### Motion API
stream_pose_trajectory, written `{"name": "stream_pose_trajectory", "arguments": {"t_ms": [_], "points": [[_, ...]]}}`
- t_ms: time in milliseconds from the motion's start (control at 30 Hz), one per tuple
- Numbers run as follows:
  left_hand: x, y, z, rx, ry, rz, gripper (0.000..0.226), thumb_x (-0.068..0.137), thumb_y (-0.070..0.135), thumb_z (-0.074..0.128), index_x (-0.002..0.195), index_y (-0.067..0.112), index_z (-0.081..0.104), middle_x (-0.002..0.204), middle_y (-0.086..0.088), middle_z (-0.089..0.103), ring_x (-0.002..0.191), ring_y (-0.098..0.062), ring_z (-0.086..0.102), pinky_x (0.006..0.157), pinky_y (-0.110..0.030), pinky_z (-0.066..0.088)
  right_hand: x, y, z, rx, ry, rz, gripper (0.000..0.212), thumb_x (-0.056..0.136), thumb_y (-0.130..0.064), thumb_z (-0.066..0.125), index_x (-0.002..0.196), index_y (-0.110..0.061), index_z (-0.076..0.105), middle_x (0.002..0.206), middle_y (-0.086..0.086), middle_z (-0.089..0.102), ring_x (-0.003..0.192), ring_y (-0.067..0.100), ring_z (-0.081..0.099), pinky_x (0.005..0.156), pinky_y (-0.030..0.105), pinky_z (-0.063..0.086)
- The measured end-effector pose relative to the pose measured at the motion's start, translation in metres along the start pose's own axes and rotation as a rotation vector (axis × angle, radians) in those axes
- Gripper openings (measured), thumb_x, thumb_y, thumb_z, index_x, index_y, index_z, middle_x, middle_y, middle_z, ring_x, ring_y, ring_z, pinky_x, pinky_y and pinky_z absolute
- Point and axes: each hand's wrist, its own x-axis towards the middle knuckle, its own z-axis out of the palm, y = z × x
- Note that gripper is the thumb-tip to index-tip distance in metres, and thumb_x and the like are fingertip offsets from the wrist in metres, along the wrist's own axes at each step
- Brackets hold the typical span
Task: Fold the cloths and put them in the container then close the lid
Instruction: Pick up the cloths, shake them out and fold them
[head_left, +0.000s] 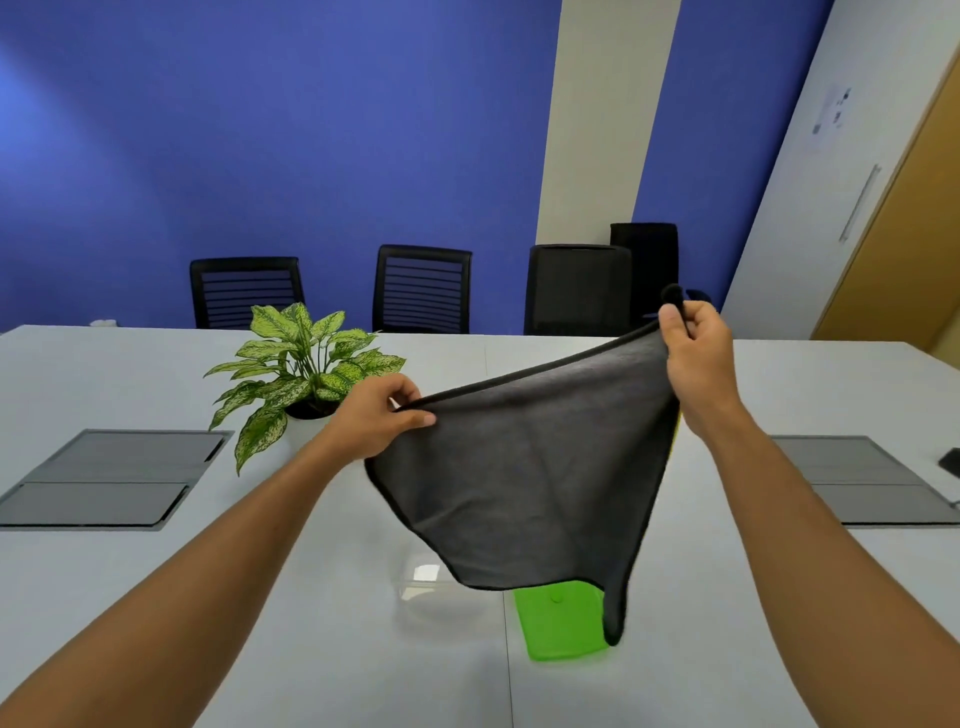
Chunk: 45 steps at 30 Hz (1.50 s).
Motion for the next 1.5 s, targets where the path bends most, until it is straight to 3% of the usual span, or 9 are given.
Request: {"name": "stream_pose_trajectory", "arguments": {"t_ms": [233,433,567,700,767,900,1033,1267,1500], "points": [[0.003,-0.010,-0.023,0.090,0.228,0.013,0.018,0.089,0.035,0.066,0.073,0.032,0.057,0.069,0.007,0.062,0.063,-0.010,0.056,0.054,-0.026,0.040,0.002,0.010,-0.023,-0.018,-0.061,0.030,0.017,0.095,-0.034,0.053,0.107,-0.022,0.055,0.092,-0.011,0.063,0.086,0.006,0.060,0.075,0.018,0.046],[0.003,0.004,-0.024,0.106,0.395,0.067,0.024,0.092,0.037,0.062,0.081,0.016,0.057,0.066,0.000,0.060,0.060,-0.015,0.053,0.052,-0.027,0.041,-0.001,0.009,-0.035,-0.029,-0.085,0.027,0.013,0.091,-0.028,0.061,0.102,-0.022,0.058,0.090,-0.014,0.062,0.085,0.007,0.059,0.073,0.015,0.045],[0.002,0.009,-0.047,-0.128,0.198,0.022,0.017,0.089,0.033,0.067,0.080,0.018,0.066,0.071,-0.002,0.069,0.064,-0.015,0.063,0.053,-0.024,0.050,0.000,0.004,-0.060,0.015,-0.346,-0.013,0.014,0.085,-0.024,0.066,0.097,-0.018,0.070,0.092,-0.001,0.070,0.086,0.011,0.067,0.070,0.022,0.057],[-0.004,0.011,-0.072,-0.635,-0.041,-0.036,0.014,0.084,0.037,0.066,0.079,0.025,0.070,0.071,0.006,0.069,0.063,-0.008,0.065,0.052,-0.018,0.053,0.005,-0.001,-0.077,0.165,-0.484,0.062,0.011,0.078,-0.024,0.069,0.088,-0.021,0.073,0.086,-0.003,0.073,0.086,0.015,0.069,0.068,0.027,0.059],[0.000,0.011,-0.069,-0.696,-0.029,-0.072,0.012,0.085,0.034,0.067,0.080,0.024,0.071,0.072,0.006,0.069,0.064,-0.007,0.064,0.054,-0.018,0.053,0.005,0.003,-0.065,0.138,-0.379,0.076,0.005,0.081,-0.023,0.071,0.086,-0.020,0.072,0.083,0.000,0.072,0.083,0.018,0.068,0.064,0.029,0.059],[0.014,0.012,-0.037,-0.306,0.335,-0.189,0.007,0.086,0.025,0.071,0.083,0.021,0.066,0.067,0.002,0.065,0.056,-0.011,0.057,0.047,-0.022,0.045,-0.004,0.016,-0.021,-0.200,-0.027,0.083,0.009,0.081,-0.021,0.072,0.084,-0.013,0.071,0.084,0.009,0.071,0.082,0.026,0.065,0.076,0.042,0.058],[0.016,0.028,-0.019,-0.219,0.518,-0.223,0.003,0.082,0.019,0.065,0.082,0.020,0.063,0.060,-0.001,0.053,0.049,-0.014,0.044,0.045,-0.028,0.038,-0.017,0.009,0.005,-0.258,0.055,0.037,0.005,0.082,-0.021,0.067,0.083,-0.017,0.068,0.082,0.003,0.069,0.075,0.015,0.062,0.077,0.041,0.058],[0.012,0.099,-0.001,-0.410,0.121,-0.024,0.017,0.089,0.014,0.064,0.081,0.026,0.071,0.063,0.008,0.068,0.061,-0.016,0.072,0.049,-0.033,0.059,-0.048,-0.031,0.052,-0.021,-0.280,-0.116,0.008,0.087,-0.009,0.062,0.090,-0.012,0.069,0.083,0.006,0.069,0.073,0.019,0.067,0.058,0.039,0.061],[0.012,0.134,0.001,-0.465,-0.079,-0.093,0.020,0.086,-0.004,0.053,0.094,0.006,0.069,0.094,-0.020,0.074,0.080,-0.028,0.076,0.079,-0.043,0.061,-0.050,-0.051,0.067,-0.084,-0.467,-0.281,0.010,0.090,-0.015,0.062,0.096,-0.016,0.070,0.089,-0.007,0.067,0.087,0.009,0.065,0.077,0.018,0.054]]}}
